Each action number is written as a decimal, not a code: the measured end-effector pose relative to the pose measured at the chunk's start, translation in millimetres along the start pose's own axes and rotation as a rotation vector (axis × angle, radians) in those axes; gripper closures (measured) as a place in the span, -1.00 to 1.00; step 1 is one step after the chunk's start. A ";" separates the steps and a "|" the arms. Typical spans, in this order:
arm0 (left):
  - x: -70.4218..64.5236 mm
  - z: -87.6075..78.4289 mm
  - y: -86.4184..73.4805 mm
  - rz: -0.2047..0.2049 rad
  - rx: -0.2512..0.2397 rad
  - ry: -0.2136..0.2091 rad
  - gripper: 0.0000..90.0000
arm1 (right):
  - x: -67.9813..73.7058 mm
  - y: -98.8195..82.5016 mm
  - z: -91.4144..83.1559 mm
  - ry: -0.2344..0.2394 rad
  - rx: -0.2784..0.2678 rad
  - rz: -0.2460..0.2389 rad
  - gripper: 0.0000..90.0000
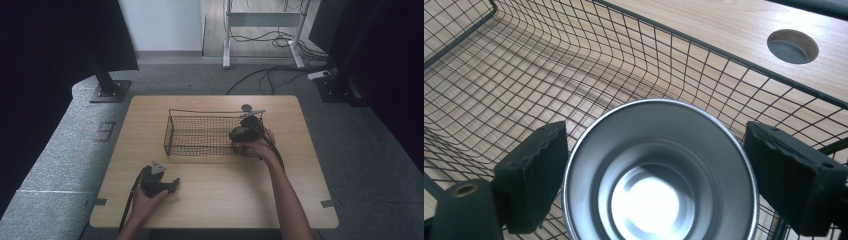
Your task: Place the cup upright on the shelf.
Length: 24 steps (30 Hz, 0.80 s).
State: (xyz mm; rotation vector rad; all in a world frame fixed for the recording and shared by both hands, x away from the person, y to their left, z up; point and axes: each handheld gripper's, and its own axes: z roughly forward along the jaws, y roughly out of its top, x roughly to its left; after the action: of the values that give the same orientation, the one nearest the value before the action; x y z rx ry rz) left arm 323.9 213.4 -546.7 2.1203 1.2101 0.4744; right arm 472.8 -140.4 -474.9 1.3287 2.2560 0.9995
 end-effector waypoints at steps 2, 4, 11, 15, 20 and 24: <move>0.0 0.0 0.0 0.000 0.000 0.000 -0.67 | 0.0 -0.1 -0.7 -0.003 -0.010 0.005 -0.73; 0.0 0.0 0.0 0.000 0.000 0.000 -0.67 | 0.5 0.0 -2.0 -0.001 -0.032 0.009 -0.73; 0.0 0.0 0.0 0.000 0.000 0.000 -0.67 | 1.5 2.6 -11.5 0.012 -0.100 0.021 -0.72; 0.0 0.0 0.0 0.000 0.000 0.000 -0.67 | 5.6 3.8 -17.0 0.021 -0.124 0.016 -0.72; 0.0 -0.1 0.0 0.000 0.001 0.000 -0.67 | 8.6 4.0 -21.3 0.023 -0.139 0.002 -0.71; 0.0 -0.1 0.1 0.000 0.001 0.000 -0.67 | 8.4 1.0 -25.5 0.024 -0.171 0.004 -0.70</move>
State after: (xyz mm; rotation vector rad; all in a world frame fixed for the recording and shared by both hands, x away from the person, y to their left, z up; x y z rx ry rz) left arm 323.8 213.4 -546.6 2.1209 1.2106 0.4738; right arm 453.9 -143.0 -455.9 1.2553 2.1308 1.1864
